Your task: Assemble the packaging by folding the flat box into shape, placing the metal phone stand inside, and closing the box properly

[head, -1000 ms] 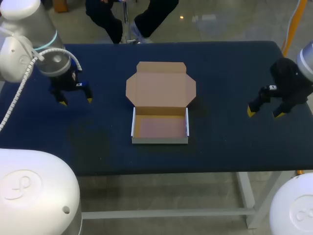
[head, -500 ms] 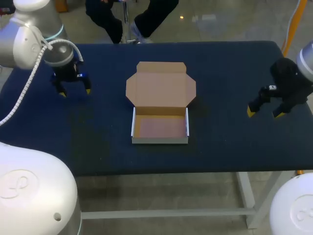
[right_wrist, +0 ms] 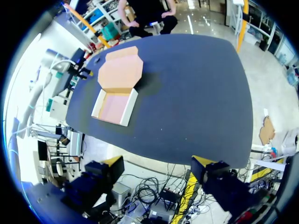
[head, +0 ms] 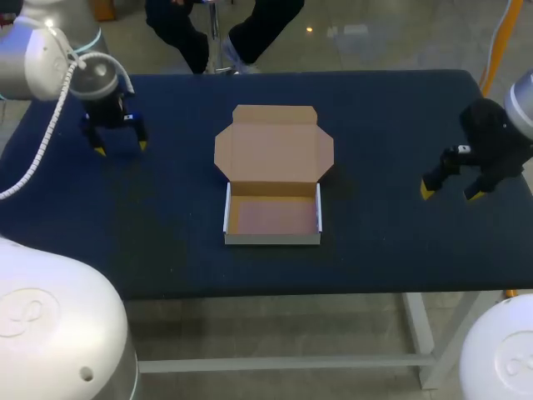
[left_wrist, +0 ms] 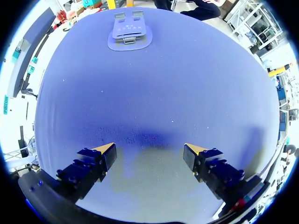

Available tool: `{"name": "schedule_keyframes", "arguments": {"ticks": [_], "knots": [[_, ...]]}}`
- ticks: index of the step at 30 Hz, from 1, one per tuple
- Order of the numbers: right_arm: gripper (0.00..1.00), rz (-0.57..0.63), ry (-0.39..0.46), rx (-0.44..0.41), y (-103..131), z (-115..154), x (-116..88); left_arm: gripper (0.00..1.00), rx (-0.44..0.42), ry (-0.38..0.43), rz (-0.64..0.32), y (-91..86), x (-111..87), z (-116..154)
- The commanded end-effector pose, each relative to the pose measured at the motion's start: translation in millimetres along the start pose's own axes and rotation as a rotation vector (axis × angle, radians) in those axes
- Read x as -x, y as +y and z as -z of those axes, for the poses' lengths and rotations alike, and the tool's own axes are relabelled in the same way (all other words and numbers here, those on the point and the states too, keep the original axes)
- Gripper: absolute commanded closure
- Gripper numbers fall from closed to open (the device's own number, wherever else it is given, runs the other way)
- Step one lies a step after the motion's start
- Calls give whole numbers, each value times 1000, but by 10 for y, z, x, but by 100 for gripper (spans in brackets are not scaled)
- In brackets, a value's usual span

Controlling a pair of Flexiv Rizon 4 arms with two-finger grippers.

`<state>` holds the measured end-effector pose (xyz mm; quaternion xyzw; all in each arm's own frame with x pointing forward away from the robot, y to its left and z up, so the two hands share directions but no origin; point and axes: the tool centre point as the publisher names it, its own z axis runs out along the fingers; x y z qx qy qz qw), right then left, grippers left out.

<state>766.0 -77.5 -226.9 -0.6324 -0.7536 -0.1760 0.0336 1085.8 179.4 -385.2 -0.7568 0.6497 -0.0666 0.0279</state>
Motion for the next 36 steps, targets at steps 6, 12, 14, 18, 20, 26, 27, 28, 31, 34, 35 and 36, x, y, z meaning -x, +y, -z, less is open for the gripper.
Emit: {"name": "schedule_keyframes", "arguments": {"ticks": [6,12,14,18,20,26,27,28,31,34,35,36], "knots": [[0,0,0,-4,-5,24,-3,0,33,-1,9,-298,16,-75],[0,0,0,-4,-5,24,-3,0,31,-5,15,-478,27,-88],[0,0,0,-4,-5,24,-3,0,32,-6,19,-536,37,-101],[0,0,0,-4,-5,24,-3,0,34,-7,24,-627,52,-125],[0,0,0,-4,-5,24,-3,0,36,-8,26,-673,59,-139],[0,0,0,-4,-5,24,-3,0,40,-8,33,-833,90,-183],[0,0,0,-4,-5,24,-3,0,40,-8,34,-848,94,-186],[0,0,0,-4,-5,24,-3,0,40,-9,36,-878,103,-188],[0,0,0,-4,-5,24,-3,0,39,-10,40,-940,123,-193],[0,0,0,-4,-5,24,-3,0,39,-15,43,-1013,141,-210],[0,0,0,-4,-5,24,-3,0,39,-16,43,-1032,146,-213],[0,0,0,-4,-5,24,-3,0,40,-16,44,-1048,150,-216]]}}
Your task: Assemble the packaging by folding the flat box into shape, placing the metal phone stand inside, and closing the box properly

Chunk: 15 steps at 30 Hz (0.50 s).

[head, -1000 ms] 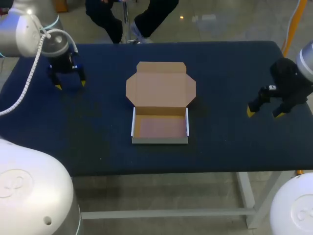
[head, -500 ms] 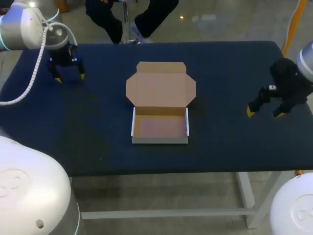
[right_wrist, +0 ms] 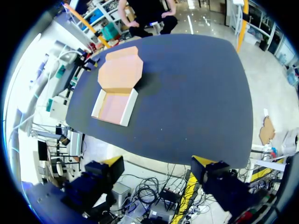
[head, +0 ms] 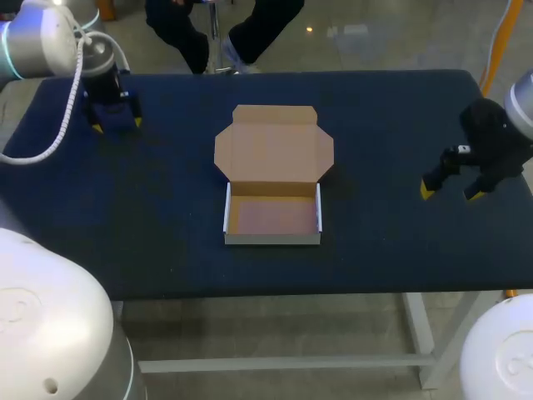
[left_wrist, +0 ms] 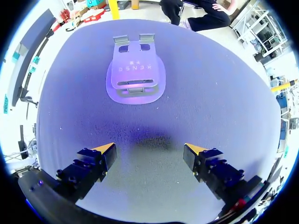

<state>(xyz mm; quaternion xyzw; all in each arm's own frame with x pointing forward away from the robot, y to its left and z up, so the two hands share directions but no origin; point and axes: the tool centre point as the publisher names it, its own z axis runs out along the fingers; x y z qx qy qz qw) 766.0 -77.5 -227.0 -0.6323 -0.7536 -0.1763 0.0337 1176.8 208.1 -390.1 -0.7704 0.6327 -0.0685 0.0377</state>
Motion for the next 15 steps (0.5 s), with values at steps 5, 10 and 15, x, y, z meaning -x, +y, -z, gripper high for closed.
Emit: {"name": "schedule_keyframes", "arguments": {"ticks": [5,10,15], "knots": [[0,0,0,-5,-5,26,-3,0,58,-6,3,-204,3,-79],[0,0,0,-5,-5,26,-3,0,57,-8,3,-270,11,-98],[0,0,0,-5,-5,26,-3,0,53,-9,7,-349,42,-116]]}}
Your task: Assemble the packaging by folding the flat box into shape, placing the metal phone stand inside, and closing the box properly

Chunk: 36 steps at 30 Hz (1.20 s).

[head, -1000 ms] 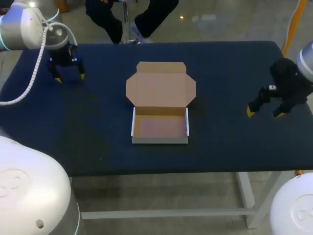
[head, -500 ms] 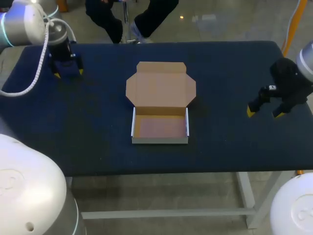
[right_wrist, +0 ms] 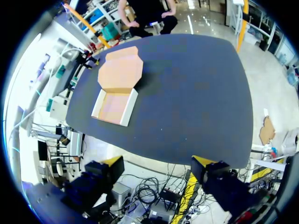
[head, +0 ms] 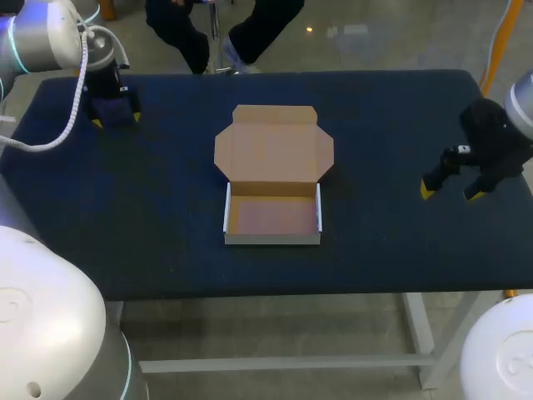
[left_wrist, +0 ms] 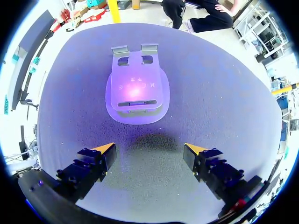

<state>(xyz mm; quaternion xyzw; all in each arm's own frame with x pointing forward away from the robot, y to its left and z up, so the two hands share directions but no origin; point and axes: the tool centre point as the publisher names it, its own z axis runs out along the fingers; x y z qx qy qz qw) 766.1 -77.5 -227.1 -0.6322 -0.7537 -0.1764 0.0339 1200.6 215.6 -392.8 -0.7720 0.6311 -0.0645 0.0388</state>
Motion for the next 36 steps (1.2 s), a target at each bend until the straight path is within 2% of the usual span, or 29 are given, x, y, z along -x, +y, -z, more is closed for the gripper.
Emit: {"name": "schedule_keyframes", "arguments": {"ticks": [1,28,36], "knots": [[0,0,-1,-4,-6,27,-3,0,49,-1,5,-123,19,-57],[0,0,-1,-4,-6,27,-3,0,32,-28,6,-438,75,-142],[0,0,-1,-4,-6,27,-3,5,29,-37,7,-558,77,-175]]}}
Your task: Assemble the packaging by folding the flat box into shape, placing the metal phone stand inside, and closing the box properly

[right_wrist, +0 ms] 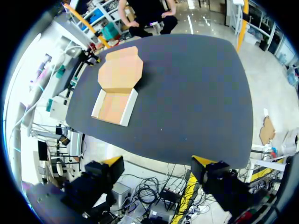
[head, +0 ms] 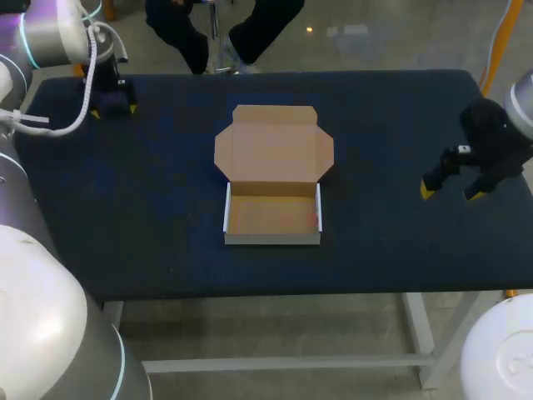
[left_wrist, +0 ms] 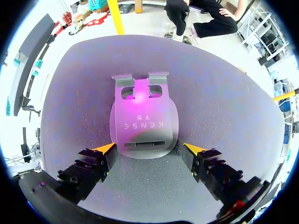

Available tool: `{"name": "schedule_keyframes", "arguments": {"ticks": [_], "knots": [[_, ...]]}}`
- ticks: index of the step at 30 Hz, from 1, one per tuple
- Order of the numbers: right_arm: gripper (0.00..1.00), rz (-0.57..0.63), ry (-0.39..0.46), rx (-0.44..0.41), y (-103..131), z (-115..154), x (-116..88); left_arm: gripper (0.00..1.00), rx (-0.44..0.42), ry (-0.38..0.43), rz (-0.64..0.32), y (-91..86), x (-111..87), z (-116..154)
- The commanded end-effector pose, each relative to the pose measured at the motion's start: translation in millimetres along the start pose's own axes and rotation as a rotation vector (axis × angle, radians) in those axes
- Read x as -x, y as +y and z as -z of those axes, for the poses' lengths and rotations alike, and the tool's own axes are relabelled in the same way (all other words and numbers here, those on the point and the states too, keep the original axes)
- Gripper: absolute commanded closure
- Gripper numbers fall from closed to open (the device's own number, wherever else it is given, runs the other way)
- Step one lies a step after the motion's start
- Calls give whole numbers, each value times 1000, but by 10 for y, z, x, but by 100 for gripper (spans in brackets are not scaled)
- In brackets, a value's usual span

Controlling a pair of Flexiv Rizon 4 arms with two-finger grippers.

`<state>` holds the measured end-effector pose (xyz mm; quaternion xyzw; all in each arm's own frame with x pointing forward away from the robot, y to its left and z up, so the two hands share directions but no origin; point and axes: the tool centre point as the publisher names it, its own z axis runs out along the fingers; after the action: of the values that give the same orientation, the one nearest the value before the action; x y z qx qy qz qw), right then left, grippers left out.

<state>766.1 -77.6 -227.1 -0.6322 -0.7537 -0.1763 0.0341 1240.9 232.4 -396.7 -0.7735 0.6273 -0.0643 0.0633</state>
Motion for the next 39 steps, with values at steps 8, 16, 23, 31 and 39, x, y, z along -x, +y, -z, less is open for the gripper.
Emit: {"name": "schedule_keyframes", "arguments": {"ticks": [8,16,23,31,39], "knots": [[0,0,-1,-4,-6,27,-4,6,62,-9,5,-234,0,-103],[0,0,-1,-4,-6,27,-4,8,60,-2,17,-322,25,-122],[0,0,-1,-4,-6,27,-4,13,61,-1,24,-374,35,-143],[0,0,-1,-4,-6,27,-4,21,57,-6,29,-425,37,-165],[0,0,-1,-4,-6,27,-4,31,56,-16,38,-482,44,-213]]}}
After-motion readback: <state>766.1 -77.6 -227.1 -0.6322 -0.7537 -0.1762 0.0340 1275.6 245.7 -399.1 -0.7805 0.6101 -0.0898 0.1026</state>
